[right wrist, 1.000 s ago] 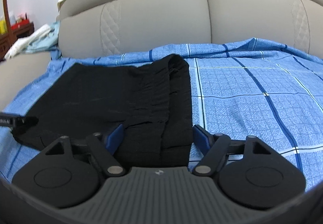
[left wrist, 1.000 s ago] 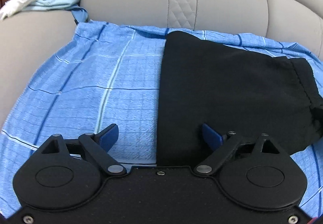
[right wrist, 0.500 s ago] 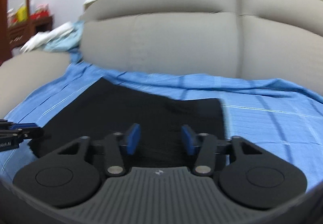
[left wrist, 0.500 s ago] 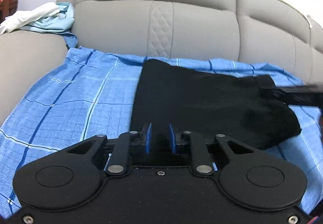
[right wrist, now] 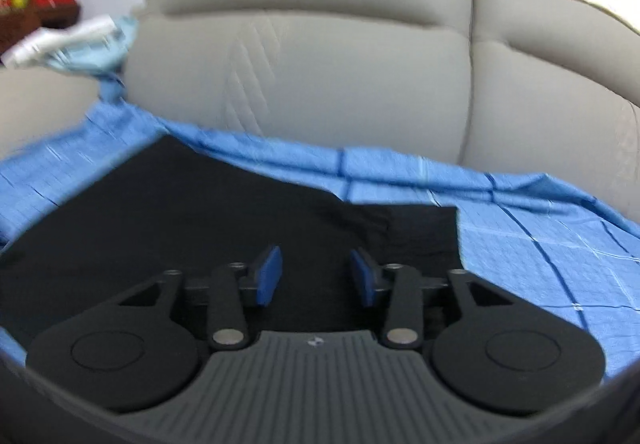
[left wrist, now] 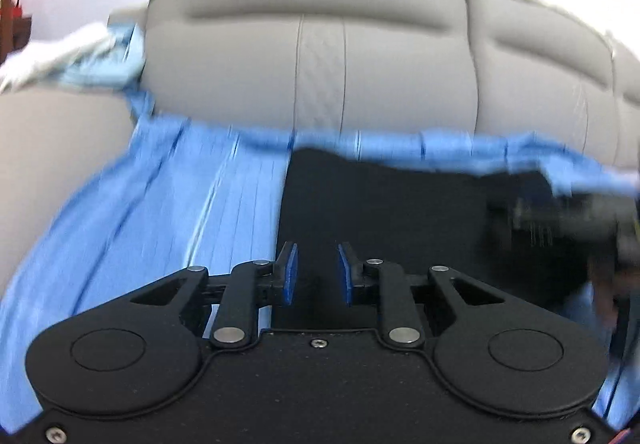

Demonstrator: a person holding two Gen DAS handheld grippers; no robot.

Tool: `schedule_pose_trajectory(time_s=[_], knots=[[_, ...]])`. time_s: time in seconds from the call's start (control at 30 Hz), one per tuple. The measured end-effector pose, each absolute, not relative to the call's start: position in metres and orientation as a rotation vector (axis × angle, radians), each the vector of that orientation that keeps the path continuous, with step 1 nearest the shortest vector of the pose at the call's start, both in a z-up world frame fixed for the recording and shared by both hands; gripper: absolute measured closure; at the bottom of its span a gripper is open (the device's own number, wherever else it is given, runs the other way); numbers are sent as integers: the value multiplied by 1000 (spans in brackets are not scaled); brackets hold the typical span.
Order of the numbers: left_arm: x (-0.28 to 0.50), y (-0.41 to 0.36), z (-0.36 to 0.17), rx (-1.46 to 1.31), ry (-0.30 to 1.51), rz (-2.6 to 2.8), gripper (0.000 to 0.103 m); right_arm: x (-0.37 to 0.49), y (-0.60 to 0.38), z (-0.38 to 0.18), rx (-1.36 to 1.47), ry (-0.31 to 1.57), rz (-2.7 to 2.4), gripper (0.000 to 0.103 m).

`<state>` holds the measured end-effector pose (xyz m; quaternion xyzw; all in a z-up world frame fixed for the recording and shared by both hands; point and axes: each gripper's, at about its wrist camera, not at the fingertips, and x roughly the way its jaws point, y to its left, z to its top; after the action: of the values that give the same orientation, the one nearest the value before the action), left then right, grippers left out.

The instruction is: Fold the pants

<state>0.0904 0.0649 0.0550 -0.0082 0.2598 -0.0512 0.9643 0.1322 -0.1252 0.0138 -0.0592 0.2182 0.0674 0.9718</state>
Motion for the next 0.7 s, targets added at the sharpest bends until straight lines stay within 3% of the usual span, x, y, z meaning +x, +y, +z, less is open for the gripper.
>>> schedule_pose_trajectory(time_s=[0.17,0.37,0.47,0.7], knots=[[175,48,65,-29,512,-129,82,130,-126,16,-87,411,139,33],[270,25,28,3,618,-53,81,146,-135,1,-73,460,69,33],[288,24,1,13,670,3,85,147,-127,-4,-136,458,38,34],[288,24,-1,14,665,17,82,152,-124,-5,-151,465,33,32]])
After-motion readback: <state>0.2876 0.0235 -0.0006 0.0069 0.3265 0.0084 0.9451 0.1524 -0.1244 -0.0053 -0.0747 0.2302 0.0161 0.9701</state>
